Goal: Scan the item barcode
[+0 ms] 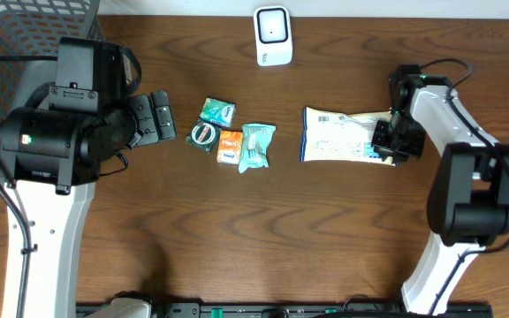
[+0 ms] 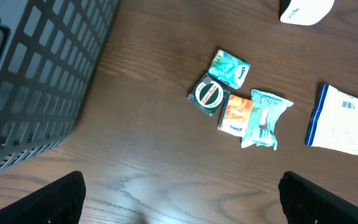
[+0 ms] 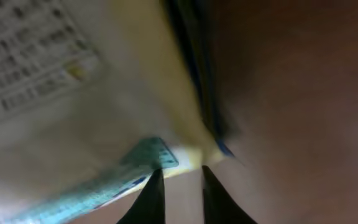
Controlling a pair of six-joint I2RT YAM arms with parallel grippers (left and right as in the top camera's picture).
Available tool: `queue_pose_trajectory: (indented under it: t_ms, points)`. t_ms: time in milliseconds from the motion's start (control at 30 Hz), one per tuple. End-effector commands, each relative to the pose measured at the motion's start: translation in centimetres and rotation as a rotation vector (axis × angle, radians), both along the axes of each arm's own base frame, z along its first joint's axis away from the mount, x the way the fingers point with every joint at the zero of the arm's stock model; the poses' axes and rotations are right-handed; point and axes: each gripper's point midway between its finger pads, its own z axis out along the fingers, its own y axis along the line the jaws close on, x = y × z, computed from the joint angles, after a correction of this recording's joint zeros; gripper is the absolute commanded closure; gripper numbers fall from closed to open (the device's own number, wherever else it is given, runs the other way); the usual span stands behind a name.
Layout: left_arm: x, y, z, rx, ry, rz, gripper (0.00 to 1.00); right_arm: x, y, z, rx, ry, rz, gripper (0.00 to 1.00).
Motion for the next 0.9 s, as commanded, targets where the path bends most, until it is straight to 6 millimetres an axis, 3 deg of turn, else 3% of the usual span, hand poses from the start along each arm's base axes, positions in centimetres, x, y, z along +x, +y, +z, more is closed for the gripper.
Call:
queue_pose_trajectory:
  t_ms: [0,133,267,400,567,767,867]
  points:
    - [-0.2,0.0,-0.2,-0.007,0.008,0.005,0.02,1.4,0.5,-1.3,0.035,-0.038,0.019,0.84]
    - [-0.2,0.0,-0.2,-0.007,0.008,0.005,0.02,6.1,0.5,-1.3,0.032,-0.229,0.021,0.81]
    - [-0.1,0.0,-0.2,-0.007,0.007,0.005,0.02,10.6,1.5,0.0,0.089,-0.408,0.03,0.78]
    - [-0.2,0.0,-0.2,-0.007,0.008,0.005,0.02,13.1,6.1,3.0,0.354,-0.506,0.073,0.76]
    - [-0.2,0.0,-0.2,-0.007,0.008,0.005,0.02,14.5,11.6,6.9,0.627,-0.585,0.166,0.73]
    - [-0.2,0.0,-0.2,-0.007,0.008,0.005,0.02,14.1,12.8,5.8,0.527,-0.563,0.197,0.73]
    - [-0.2,0.0,-0.2,-0.007,0.008,0.005,0.02,13.7,14.6,5.3,0.504,-0.556,0.258,0.7]
